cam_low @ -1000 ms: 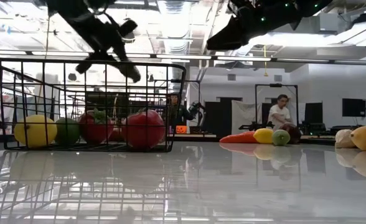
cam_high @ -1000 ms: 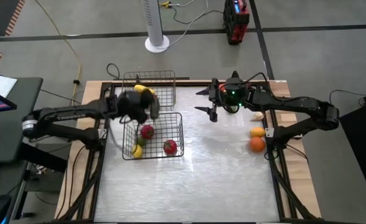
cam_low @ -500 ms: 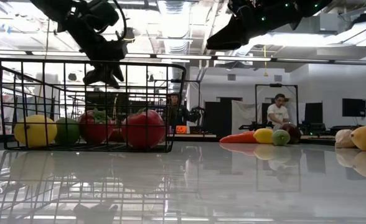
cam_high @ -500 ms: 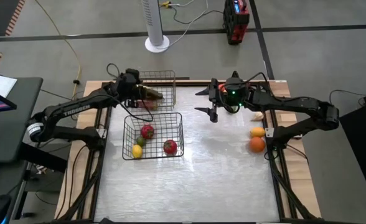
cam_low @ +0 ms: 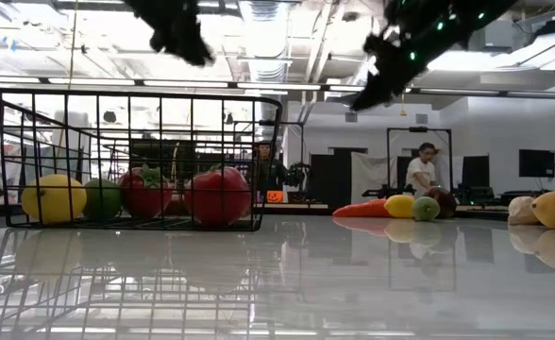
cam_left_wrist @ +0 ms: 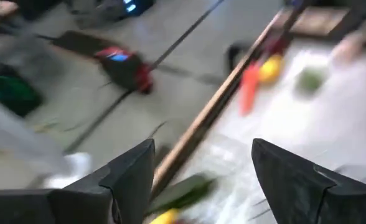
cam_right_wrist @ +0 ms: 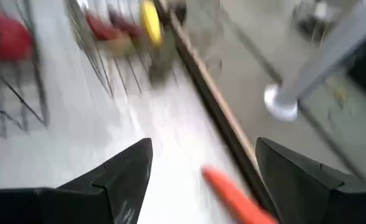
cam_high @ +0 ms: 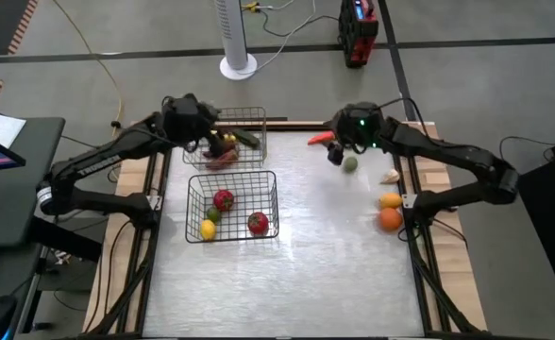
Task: Sort produce into baskets
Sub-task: Put the green lime into the bottom wire basket
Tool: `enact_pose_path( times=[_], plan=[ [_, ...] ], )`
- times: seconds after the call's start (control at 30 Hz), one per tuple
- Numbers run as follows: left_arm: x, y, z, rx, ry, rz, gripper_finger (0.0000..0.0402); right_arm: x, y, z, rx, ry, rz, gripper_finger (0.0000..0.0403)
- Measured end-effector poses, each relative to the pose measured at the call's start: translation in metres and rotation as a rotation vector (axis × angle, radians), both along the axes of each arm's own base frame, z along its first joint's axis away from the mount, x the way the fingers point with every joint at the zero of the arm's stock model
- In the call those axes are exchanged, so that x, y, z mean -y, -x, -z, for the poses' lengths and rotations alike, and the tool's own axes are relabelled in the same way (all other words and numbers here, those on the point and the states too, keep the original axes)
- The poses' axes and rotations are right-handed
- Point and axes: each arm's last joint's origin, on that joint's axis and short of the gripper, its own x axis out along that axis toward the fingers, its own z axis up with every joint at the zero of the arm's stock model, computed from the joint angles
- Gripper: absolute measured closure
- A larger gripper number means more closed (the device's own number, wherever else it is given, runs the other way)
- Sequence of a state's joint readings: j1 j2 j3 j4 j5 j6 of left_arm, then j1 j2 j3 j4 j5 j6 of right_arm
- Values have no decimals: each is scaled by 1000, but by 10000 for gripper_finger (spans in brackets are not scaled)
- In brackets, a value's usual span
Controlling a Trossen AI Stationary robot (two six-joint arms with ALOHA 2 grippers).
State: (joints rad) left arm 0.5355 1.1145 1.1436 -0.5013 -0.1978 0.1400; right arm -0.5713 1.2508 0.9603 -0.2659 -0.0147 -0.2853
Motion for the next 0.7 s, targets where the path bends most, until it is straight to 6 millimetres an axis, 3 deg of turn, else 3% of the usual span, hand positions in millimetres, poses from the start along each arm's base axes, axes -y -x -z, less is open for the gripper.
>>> enact_pose_path(
  times=[0.1,0.2,0.5,0.7],
  plan=[
    [13,-2,-16,122,72,125,148,14,4,12,-70,-64,54,98],
    [36,-9,-19,192,33,239,148,20,9,21,-114,-127,144,101],
    [91,-34,22,351,-49,360,148,18,21,47,-369,-212,453,97],
    [111,-39,26,468,-87,387,149,29,19,69,-413,-322,536,63]
  ],
)
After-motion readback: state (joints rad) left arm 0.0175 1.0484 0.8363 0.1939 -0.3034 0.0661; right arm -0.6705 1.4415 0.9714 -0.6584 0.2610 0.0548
